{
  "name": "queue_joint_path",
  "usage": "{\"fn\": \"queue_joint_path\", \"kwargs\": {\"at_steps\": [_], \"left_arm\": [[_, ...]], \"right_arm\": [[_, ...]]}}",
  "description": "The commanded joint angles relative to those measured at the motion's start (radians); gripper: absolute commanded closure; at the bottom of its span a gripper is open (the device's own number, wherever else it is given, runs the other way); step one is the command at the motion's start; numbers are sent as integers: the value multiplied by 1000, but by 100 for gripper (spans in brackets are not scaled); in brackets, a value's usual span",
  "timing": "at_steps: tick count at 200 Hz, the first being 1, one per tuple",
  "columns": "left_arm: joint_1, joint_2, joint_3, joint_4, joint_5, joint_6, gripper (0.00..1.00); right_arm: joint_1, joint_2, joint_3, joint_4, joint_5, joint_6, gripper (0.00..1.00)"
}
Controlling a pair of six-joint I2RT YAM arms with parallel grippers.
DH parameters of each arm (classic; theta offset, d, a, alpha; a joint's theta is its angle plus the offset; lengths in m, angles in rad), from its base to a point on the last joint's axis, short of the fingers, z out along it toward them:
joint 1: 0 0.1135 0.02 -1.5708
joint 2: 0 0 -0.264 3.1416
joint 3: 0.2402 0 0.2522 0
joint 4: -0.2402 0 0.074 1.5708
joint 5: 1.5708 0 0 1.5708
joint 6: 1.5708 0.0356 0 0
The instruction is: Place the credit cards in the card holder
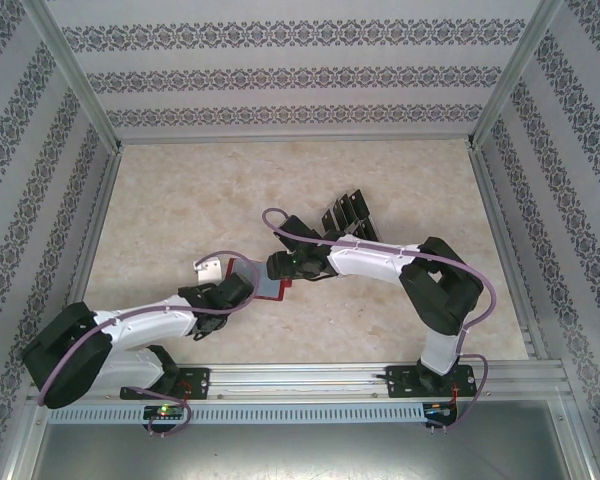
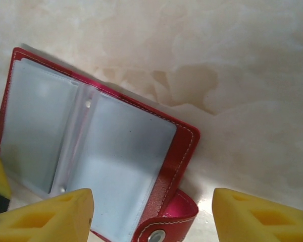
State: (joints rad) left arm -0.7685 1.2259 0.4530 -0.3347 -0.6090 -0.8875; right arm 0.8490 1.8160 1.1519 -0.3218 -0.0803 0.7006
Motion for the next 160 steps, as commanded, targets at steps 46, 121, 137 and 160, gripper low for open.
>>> {"fn": "queue_joint_path", "kwargs": {"at_steps": [46, 121, 137, 160], "left_arm": [[106, -76, 116, 37, 198, 183, 0], [203, 125, 157, -10, 231, 198, 0], [215, 121, 150, -6, 235, 201, 0], [221, 111, 140, -4, 245, 204, 0]], "right_arm": [[13, 31, -16, -31, 55, -30, 40], [18, 17, -48, -31, 45, -41, 51], [19, 14, -50, -32, 45, -48, 60], [19, 8, -53, -41, 52, -61, 83]]}}
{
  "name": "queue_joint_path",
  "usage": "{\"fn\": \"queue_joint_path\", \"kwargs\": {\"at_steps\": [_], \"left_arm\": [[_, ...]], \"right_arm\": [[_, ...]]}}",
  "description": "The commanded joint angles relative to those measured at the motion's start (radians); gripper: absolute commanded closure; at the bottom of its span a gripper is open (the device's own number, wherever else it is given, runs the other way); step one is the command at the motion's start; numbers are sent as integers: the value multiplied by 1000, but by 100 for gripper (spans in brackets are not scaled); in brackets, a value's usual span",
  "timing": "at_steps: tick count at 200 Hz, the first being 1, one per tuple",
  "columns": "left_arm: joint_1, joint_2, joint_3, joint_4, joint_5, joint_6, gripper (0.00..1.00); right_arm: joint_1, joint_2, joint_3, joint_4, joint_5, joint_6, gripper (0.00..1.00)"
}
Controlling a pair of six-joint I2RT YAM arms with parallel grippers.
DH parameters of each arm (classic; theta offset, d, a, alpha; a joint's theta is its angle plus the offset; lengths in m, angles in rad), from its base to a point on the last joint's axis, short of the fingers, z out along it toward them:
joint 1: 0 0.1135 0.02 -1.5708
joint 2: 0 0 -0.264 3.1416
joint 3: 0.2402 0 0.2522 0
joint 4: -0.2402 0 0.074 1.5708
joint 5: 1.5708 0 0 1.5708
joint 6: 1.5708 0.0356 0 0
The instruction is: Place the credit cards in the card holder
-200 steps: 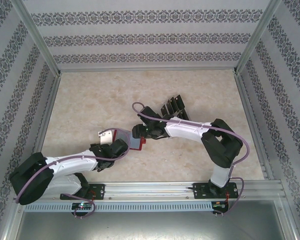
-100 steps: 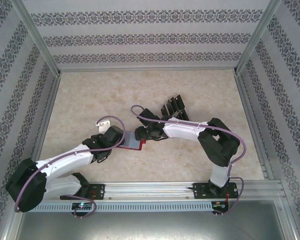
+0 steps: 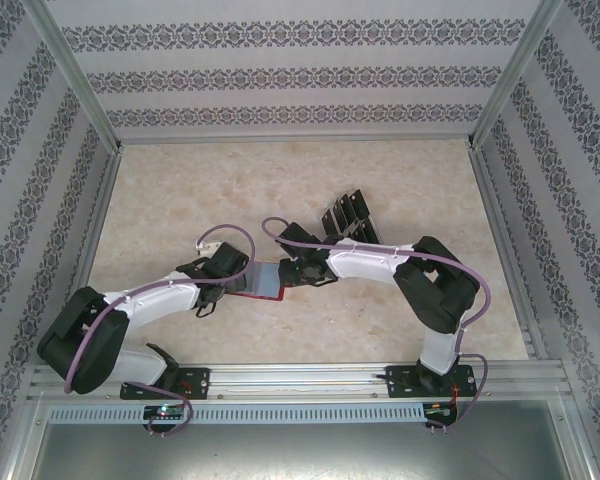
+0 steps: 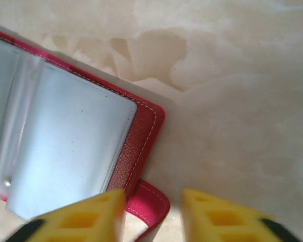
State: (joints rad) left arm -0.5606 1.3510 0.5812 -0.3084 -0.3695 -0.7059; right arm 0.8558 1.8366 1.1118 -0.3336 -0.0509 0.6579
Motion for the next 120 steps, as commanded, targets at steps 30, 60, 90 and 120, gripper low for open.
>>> {"fn": "queue_joint_path", "kwargs": {"at_steps": [30, 60, 90, 120], "left_arm": [[14, -39, -3, -26, 23, 16, 0], [14, -68, -23, -15, 60, 0, 0], [10, -98, -40, 5, 101, -24, 0], [6, -107, -33, 28, 133, -26, 0]], "right_arm": [[10, -10, 11, -79, 43, -82, 100], [-2, 26, 92, -201, 91, -239, 100], [-29, 54, 160, -288, 141, -377, 100], [-70, 68, 197, -326, 131, -414, 89]]}}
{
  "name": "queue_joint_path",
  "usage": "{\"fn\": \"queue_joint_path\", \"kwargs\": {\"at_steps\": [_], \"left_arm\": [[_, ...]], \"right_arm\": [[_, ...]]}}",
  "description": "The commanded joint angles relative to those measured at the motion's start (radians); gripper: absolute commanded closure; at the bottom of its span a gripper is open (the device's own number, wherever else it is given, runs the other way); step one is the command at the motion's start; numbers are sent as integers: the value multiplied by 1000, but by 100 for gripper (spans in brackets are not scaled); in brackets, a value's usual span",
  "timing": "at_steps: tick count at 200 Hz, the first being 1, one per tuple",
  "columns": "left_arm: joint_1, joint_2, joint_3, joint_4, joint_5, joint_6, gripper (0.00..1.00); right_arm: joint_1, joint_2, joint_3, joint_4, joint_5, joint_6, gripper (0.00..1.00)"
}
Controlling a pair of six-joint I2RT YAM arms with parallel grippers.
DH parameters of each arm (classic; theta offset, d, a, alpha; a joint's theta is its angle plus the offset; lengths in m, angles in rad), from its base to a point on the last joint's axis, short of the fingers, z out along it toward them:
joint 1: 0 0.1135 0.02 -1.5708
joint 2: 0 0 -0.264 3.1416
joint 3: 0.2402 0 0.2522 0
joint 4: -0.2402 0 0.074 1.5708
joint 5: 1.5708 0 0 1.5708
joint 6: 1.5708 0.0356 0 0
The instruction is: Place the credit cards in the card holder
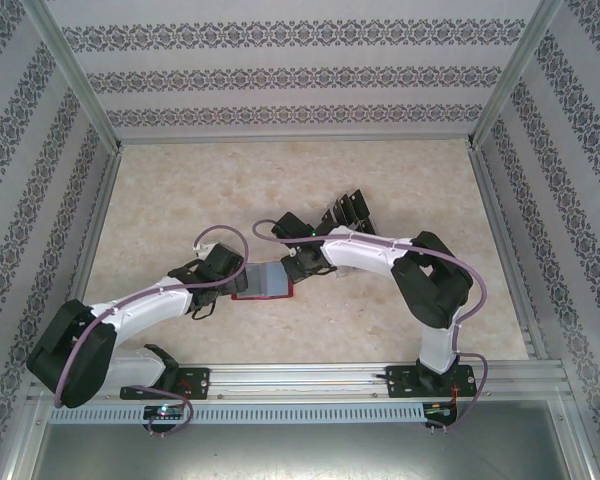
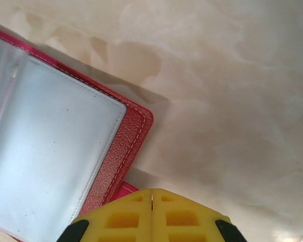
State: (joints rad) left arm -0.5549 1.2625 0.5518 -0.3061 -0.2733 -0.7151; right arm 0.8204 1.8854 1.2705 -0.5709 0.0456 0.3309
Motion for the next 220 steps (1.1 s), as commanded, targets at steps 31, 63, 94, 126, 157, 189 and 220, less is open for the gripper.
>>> {"fn": "queue_joint_path", "kwargs": {"at_steps": [31, 63, 94, 126, 157, 189, 220], "left_arm": [[-1, -1, 11, 74, 71, 12, 0], [-6, 16, 6, 136, 130, 46, 0], [-37, 21, -7, 157, 157, 50, 0], [-79, 39, -21, 133, 130, 20, 0], [-96, 59, -37, 92, 96, -12, 0], [-96, 69, -41, 35, 42, -29, 0], [-96, 61, -41, 27, 23, -26, 0]], "right_arm": [[-49, -19, 79, -115, -33, -72, 59], [-70, -103, 124, -159, -50, -33, 59], [-110, -143, 133, -248, 57, -39, 59], [-158, -167, 102, -291, 99, -58, 59], [-181, -168, 81, -324, 167, -81, 59], [-183, -150, 70, -353, 253, -109, 59], [-186, -147, 52, -359, 304, -122, 59]]}}
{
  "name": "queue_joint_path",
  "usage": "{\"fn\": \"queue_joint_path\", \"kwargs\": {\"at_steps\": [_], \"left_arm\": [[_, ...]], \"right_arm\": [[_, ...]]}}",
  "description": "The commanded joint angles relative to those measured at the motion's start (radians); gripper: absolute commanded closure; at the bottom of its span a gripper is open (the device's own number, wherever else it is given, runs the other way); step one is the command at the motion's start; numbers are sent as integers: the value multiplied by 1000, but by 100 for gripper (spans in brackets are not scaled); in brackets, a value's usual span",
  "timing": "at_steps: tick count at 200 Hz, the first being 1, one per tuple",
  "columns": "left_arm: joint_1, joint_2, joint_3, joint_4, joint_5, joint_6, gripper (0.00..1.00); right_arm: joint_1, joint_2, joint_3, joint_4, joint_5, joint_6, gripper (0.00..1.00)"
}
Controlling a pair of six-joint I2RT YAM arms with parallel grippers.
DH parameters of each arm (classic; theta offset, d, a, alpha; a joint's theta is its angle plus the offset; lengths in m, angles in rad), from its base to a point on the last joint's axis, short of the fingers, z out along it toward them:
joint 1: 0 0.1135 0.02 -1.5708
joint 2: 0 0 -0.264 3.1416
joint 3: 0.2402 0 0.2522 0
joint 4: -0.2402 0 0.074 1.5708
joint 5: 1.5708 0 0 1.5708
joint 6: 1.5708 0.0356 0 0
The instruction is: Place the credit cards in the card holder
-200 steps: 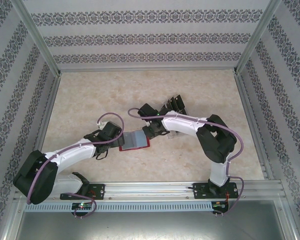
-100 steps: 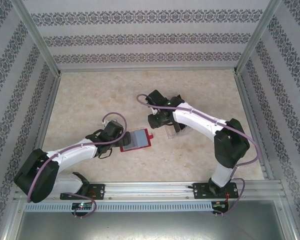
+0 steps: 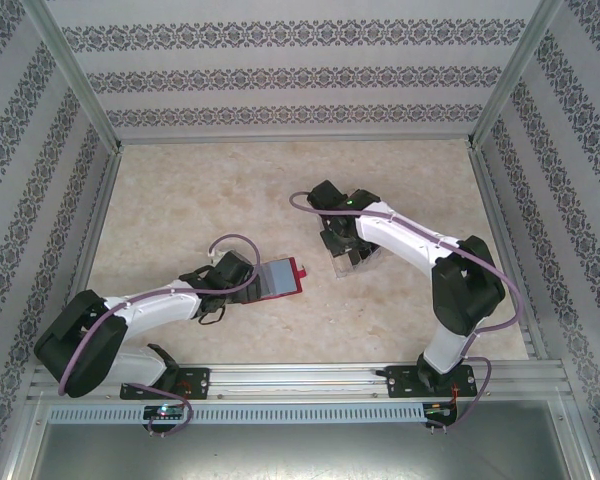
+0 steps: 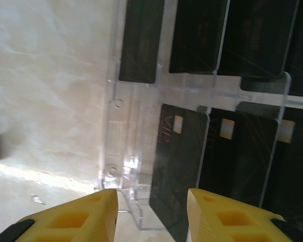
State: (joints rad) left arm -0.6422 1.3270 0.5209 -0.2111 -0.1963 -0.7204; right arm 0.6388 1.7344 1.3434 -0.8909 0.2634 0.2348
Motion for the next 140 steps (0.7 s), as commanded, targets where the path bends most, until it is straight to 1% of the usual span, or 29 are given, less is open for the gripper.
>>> {"fn": "queue_joint_path", "kwargs": {"at_steps": [1, 58, 140], "left_arm": [[-8, -3, -10, -68, -55, -20, 0], [-8, -1, 3, -74, -67, -9, 0], [-8, -5, 0, -67, -68, -5, 0]], "right_arm": [[-4, 4, -22, -37, 86, -25, 59], [-18, 33, -43, -24, 80, -30, 61], [-25, 44, -59, -2, 51, -27, 75]]}}
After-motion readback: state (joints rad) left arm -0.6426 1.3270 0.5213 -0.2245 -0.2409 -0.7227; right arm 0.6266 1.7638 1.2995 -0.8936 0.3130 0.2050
